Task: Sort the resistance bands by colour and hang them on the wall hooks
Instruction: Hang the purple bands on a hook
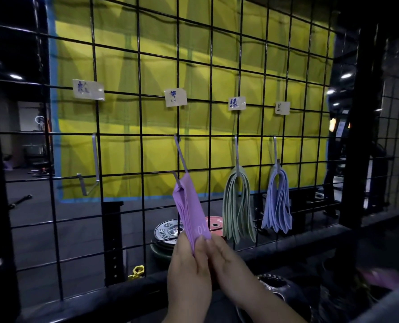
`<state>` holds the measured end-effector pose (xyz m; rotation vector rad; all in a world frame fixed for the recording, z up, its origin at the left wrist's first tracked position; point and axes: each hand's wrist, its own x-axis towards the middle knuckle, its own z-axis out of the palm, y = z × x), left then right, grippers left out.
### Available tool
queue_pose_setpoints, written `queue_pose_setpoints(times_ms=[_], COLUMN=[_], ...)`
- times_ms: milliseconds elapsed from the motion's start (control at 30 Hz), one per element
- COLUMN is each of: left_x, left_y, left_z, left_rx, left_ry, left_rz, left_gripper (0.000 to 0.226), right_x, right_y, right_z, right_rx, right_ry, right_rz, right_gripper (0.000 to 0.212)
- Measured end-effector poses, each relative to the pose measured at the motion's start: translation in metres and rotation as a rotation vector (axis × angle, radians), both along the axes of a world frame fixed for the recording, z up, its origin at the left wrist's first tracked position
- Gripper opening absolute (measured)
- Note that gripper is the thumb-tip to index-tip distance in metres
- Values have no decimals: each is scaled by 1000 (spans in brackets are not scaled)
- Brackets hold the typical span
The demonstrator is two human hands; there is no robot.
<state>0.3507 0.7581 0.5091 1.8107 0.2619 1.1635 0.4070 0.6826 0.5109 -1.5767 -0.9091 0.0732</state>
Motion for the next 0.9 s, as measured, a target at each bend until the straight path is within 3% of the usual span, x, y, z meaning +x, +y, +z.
queue_pose_setpoints(times_ms=[67, 233, 500, 700, 900], left_x=[0, -5, -11, -11, -12], left_y=[4, 10, 9, 6, 4], left_z=[-4, -10, -12, -11, -10], left_rx=[41, 96, 133, 108, 24], left_ry=[17, 68, 139, 212, 132], left_rz=[25, 8, -17, 8, -9], left_gripper=[7, 22, 38, 30, 26], right_x=[4, 6, -2, -5, -10], right_y=[0, 1, -7, -8, -6], right_z=[-6, -11, 0, -1, 3], right_rx=[-21, -50, -32, -67, -45], right_ry=[-46, -85, -49, -53, -24], right_rz=[-32, -61, -17, -39, -26], right_gripper=[72, 29, 27, 25, 25])
